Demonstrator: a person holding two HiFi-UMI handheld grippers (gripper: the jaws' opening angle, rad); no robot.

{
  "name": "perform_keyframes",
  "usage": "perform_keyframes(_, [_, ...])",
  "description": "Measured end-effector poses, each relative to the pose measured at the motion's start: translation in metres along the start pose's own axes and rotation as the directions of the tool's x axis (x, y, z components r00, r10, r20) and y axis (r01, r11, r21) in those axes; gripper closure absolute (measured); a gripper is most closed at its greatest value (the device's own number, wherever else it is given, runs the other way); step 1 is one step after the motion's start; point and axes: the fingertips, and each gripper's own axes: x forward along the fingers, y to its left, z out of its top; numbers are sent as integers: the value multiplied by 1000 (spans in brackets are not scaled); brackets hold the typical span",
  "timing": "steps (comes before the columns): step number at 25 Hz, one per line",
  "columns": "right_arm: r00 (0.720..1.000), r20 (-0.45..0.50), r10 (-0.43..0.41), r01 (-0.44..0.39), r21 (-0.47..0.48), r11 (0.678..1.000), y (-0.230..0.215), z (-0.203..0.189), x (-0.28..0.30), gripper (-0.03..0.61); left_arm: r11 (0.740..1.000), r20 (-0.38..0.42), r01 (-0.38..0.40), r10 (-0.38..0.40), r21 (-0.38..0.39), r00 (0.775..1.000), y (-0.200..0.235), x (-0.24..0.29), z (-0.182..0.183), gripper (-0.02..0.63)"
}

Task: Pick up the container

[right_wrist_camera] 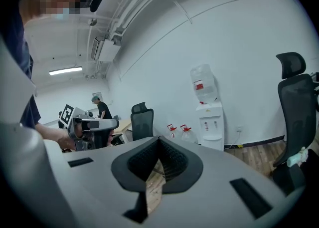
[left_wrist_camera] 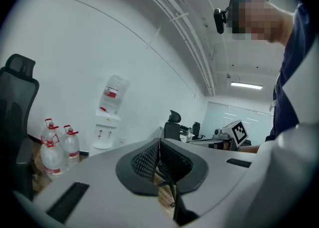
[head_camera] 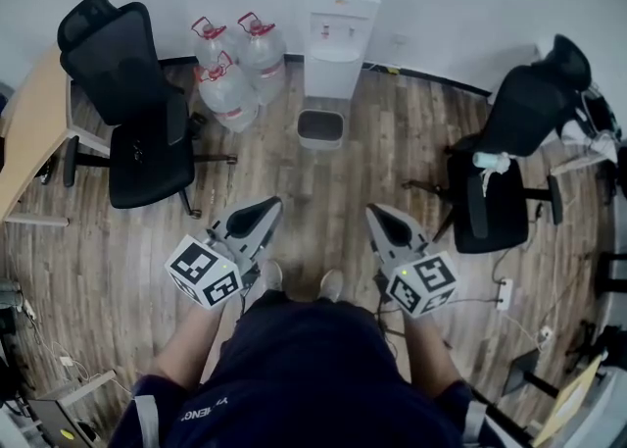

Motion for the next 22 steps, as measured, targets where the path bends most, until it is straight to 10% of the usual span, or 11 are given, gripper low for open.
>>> perform_keyframes(22, [1000,-30,3,-2,35,999,-105,-11,-14,568,998,-2,-65,65,-9,998,1,83,-14,588])
